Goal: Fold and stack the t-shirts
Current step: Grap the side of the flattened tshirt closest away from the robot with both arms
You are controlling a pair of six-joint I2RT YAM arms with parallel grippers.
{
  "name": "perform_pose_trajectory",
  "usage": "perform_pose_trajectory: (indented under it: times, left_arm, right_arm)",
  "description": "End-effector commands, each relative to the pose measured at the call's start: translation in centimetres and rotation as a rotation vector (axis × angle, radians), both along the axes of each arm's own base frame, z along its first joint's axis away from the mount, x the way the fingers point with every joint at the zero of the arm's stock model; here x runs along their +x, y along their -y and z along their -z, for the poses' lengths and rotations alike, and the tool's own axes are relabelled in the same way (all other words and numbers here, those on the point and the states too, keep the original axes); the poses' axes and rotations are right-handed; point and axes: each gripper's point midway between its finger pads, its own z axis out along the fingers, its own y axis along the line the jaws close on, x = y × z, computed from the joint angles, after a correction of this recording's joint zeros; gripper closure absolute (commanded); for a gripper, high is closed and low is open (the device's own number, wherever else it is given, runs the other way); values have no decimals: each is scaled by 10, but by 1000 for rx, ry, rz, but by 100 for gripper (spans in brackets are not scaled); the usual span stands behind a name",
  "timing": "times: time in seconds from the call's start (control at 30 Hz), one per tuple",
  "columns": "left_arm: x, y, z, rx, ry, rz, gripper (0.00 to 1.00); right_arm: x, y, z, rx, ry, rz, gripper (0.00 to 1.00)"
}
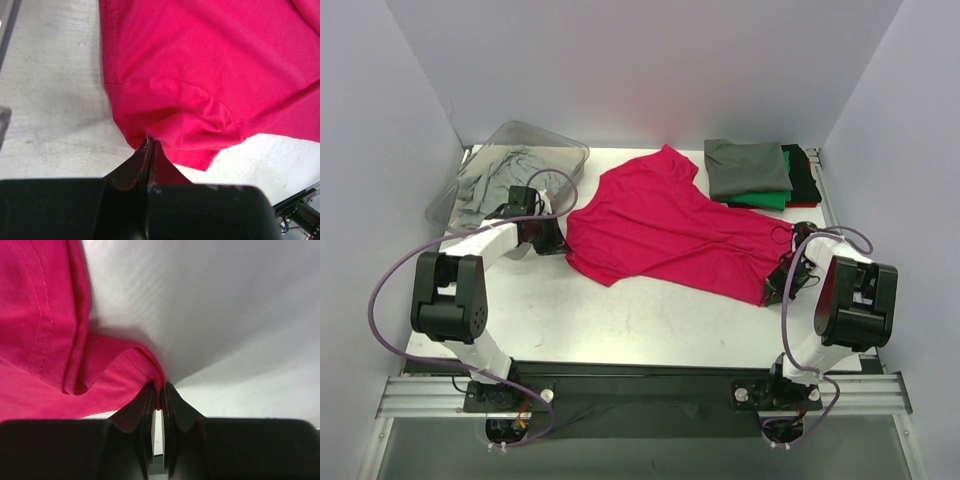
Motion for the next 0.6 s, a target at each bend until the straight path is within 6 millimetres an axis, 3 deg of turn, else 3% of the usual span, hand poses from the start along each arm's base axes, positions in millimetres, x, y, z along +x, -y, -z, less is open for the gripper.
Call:
perform_pose_trajectory:
  times: [0.0,0.17,0.57]
  left_arm:
    - [6,0,-34,-14,86,12,100]
    - [-13,-3,-39,-9,70,10,100]
    - [-69,-21,-33,68,-13,-2,100]
  right_arm:
    - [-33,-15,-3,29,-95,-11,100]
    - [-48,-35,-21,47,-106,-48,100]
    - [-100,-37,-51,-81,-189,-145,100]
